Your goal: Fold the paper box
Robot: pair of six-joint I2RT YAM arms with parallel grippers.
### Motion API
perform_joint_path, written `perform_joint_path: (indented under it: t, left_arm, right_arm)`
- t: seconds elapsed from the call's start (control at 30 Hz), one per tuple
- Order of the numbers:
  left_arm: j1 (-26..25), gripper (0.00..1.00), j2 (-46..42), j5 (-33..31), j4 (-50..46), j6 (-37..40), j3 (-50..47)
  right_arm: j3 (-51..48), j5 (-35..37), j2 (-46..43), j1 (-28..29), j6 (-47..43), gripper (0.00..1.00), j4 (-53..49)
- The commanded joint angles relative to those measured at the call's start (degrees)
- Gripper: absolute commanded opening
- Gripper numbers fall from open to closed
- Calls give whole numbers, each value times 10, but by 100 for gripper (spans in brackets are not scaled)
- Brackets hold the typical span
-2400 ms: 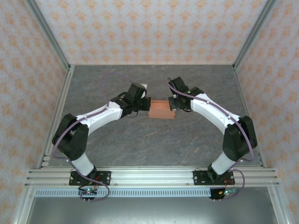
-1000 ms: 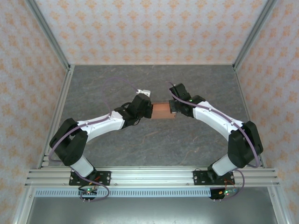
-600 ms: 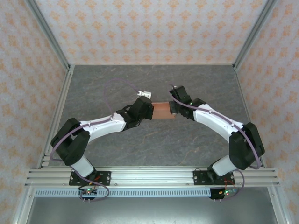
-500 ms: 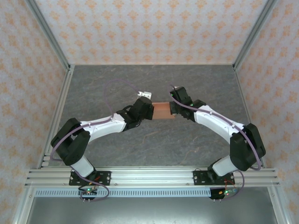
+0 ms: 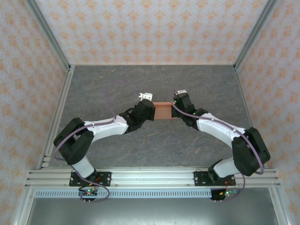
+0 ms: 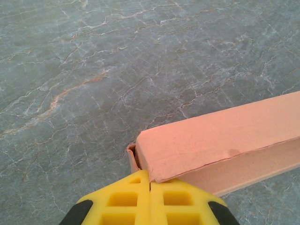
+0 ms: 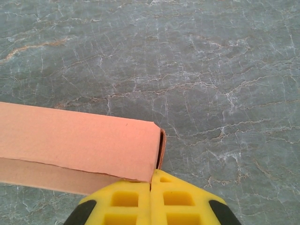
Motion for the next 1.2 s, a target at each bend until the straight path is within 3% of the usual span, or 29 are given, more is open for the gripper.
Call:
perform_joint_path:
  t: [0.0,0.17,0.47,0.83,0.97,1.17]
  left_arm:
    - [-12,0,23,-2,-33,0,-24]
    - [-16,0,21,-8,-30,7,-28]
    - [-22,0,19,-23,-33,17,-25]
    - [-23,0,19,-29,-39,18,-19]
    - [-23,0,17,-29,-36,18,-22]
    - [-23,0,16,-29,-36,18,-22]
  right_arm:
    - [-23,-17,-5,4,8,2,2]
    - [-12,-16,-28,5,7,5,-16]
    - [7,-45,-64,4,8,23,-74]
    - [34,-86,-132,3,1,36,-155]
    - [58,-129,-129,-36,24,41,-148]
    - [105,-204,-56,-104,73,45,-140]
